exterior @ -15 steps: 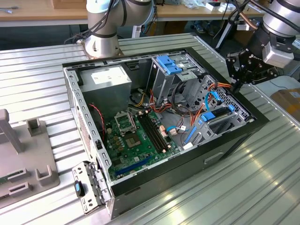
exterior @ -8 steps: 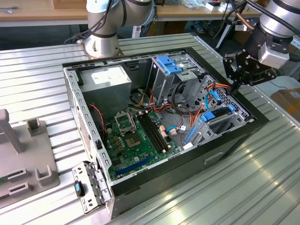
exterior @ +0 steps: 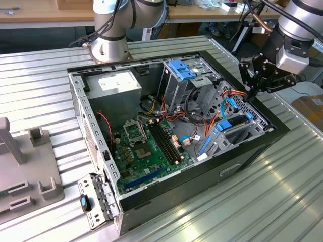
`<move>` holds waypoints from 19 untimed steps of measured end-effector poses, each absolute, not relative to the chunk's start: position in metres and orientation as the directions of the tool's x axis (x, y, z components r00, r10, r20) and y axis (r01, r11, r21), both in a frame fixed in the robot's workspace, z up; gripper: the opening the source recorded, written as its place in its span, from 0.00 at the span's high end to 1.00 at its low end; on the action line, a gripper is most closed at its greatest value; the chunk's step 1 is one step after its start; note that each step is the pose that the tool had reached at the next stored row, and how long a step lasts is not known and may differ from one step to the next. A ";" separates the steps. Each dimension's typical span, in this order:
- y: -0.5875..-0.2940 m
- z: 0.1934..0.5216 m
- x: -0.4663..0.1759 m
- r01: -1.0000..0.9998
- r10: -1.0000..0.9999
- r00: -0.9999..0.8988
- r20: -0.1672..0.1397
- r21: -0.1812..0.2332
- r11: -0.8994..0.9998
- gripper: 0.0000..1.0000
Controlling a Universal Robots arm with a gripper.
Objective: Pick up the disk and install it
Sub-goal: 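Insert the first disk wire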
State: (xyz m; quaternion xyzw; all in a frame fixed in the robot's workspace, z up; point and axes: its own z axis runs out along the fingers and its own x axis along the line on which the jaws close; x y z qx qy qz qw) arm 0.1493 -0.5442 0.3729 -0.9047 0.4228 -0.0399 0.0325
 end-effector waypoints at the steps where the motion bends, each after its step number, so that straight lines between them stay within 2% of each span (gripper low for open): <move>1: -0.544 0.373 0.149 -0.770 -0.775 0.630 0.045 -0.092 -0.631 0.84; 19: -0.544 0.373 0.149 -0.942 -0.947 0.319 0.043 -0.093 -0.322 0.84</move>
